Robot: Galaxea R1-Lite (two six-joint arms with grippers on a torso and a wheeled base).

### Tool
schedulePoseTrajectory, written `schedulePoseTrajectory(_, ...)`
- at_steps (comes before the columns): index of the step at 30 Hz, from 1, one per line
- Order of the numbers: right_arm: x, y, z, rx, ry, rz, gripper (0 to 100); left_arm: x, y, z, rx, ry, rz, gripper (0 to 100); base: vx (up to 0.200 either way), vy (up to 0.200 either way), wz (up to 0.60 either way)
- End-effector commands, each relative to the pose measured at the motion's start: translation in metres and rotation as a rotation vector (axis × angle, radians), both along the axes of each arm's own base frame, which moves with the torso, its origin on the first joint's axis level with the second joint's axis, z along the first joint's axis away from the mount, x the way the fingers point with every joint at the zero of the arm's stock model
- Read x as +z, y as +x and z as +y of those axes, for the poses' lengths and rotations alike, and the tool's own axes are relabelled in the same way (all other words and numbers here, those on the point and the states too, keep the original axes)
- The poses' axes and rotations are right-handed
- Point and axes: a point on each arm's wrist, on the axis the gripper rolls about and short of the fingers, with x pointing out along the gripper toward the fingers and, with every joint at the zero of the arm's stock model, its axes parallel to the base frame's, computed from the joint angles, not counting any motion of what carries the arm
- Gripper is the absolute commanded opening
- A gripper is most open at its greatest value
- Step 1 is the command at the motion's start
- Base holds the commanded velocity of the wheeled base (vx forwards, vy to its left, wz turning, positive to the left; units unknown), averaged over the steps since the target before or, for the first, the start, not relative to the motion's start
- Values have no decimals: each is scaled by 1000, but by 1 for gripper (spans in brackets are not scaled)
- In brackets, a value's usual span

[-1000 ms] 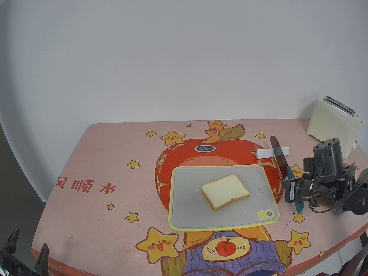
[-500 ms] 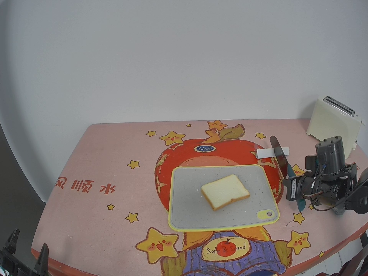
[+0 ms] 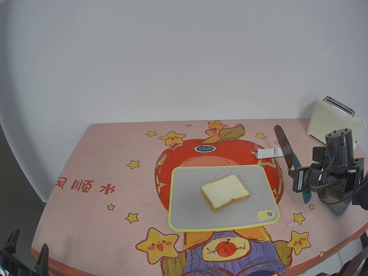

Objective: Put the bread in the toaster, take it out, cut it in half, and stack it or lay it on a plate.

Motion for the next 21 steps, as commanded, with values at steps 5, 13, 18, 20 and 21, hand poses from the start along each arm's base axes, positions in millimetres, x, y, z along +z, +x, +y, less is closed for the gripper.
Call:
schedulePoseTrajectory(5,12,-4,-2,25,-7,-45,0,-5,0,0,1,0,5,100,0,0,0)
schedulePoseTrajectory(13,26,-8,-2,97,13,-81,0,-5,0,0,1,0,5,100,0,0,0)
schedulePoseTrajectory(18,27,-13,-1,159,0,-92,0,-5,0,0,1,0,5,100,0,0,0)
schedulePoseTrajectory(20,26,-14,-1,172,1,-88,0,-5,0,0,1,0,5,100,0,0,0)
schedulePoseTrajectory(21,26,-14,0,176,2,-86,0,-5,0,0,1,0,5,100,0,0,0)
